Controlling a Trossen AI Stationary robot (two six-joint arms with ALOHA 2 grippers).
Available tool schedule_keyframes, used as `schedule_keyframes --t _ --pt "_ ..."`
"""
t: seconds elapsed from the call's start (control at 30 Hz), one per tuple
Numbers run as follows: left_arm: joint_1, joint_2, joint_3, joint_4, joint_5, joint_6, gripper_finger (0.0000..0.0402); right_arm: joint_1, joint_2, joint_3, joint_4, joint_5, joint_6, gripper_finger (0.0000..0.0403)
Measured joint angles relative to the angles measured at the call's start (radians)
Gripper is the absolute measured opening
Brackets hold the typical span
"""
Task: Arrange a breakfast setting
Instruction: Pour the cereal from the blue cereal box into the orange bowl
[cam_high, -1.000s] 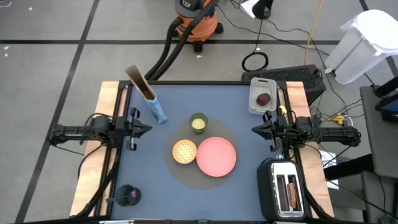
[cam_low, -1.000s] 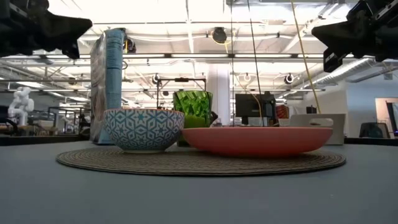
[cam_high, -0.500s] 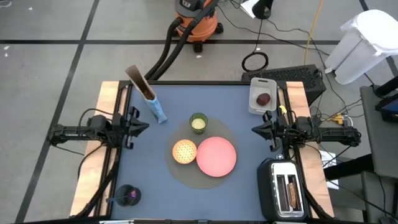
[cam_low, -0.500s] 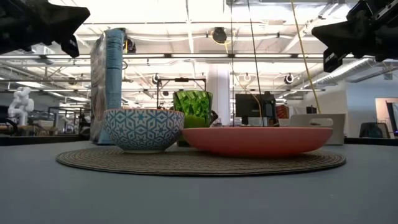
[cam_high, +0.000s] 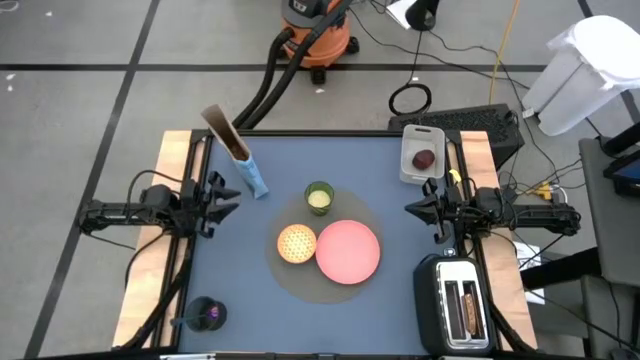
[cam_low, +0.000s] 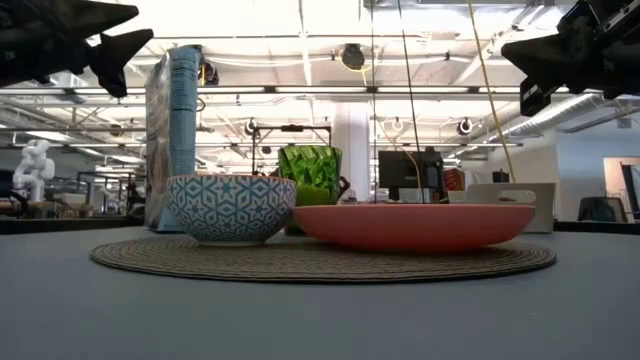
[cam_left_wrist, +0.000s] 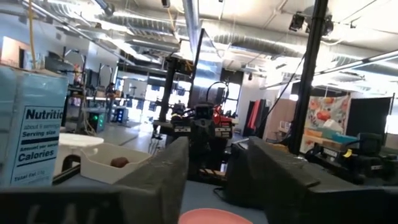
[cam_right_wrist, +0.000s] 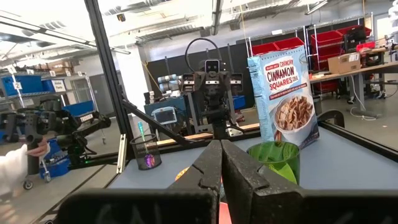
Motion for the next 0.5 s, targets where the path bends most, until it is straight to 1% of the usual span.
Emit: schedule_keyframes --t 0.1,0.23,0.37,0.5 --pt "0.000 0.000 0.000 -0.001 -0.018 -0.021 0.0215 0.000 0.000 0.000 0.000 0.000 0.000 0.0006" --pt "0.000 0.017 0.000 -0.002 -0.061 -0.022 0.0239 0.000 0.000 0.000 0.000 0.000 0.000 0.0006" --pt "0.000 0.064 0.000 -0.002 -0.078 -0.056 0.0252 0.000 0.000 0.000 0.000 0.000 0.000 0.0006" --pt "0.000 0.129 0.000 -0.001 -0.079 -0.095 0.0255 0.000 0.000 0.000 0.000 0.000 0.000 0.0006"
